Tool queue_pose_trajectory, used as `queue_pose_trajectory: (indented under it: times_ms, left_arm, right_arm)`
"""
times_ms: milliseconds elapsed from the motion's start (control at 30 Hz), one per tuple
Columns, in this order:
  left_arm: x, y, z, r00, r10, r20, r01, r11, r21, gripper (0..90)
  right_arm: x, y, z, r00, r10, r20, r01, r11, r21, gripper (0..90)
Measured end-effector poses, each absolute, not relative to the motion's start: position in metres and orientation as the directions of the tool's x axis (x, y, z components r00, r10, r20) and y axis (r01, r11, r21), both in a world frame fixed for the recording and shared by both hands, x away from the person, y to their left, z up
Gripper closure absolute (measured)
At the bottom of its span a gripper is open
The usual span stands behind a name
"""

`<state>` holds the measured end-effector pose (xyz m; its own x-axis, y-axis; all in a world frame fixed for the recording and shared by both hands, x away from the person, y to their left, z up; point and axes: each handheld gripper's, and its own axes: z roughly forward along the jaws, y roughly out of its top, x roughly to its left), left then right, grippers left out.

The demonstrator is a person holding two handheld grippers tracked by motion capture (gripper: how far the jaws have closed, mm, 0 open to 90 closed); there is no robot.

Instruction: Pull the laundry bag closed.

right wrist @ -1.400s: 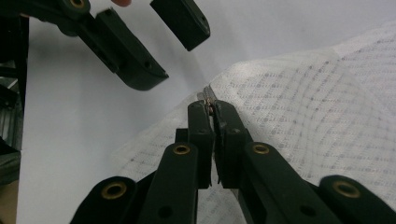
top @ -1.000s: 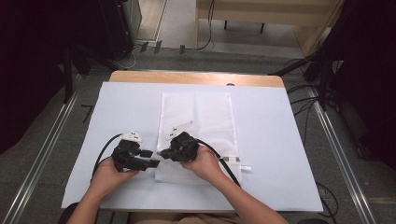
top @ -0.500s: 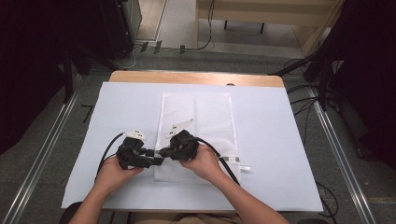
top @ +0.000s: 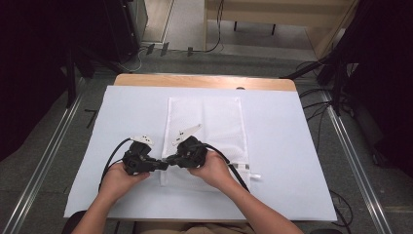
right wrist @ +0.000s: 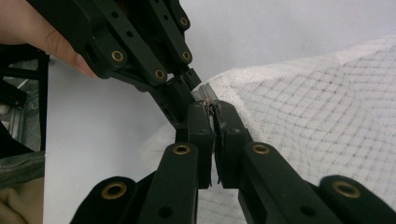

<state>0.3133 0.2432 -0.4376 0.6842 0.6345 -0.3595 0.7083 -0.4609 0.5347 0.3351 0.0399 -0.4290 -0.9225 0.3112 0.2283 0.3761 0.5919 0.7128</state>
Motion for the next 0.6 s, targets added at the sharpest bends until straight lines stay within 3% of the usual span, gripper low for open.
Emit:
queue_pose_trajectory:
  times_ms: [600]
  left_arm:
    - [0.3133,0.2445,-0.4374,0.680,0.639,-0.359,0.713,-0.464,0.525,88.4]
  right_arm:
    - [0.3335,0.0395,-0.4333,-0.943,0.291,0.163,0.317,0.627,0.712,88.1]
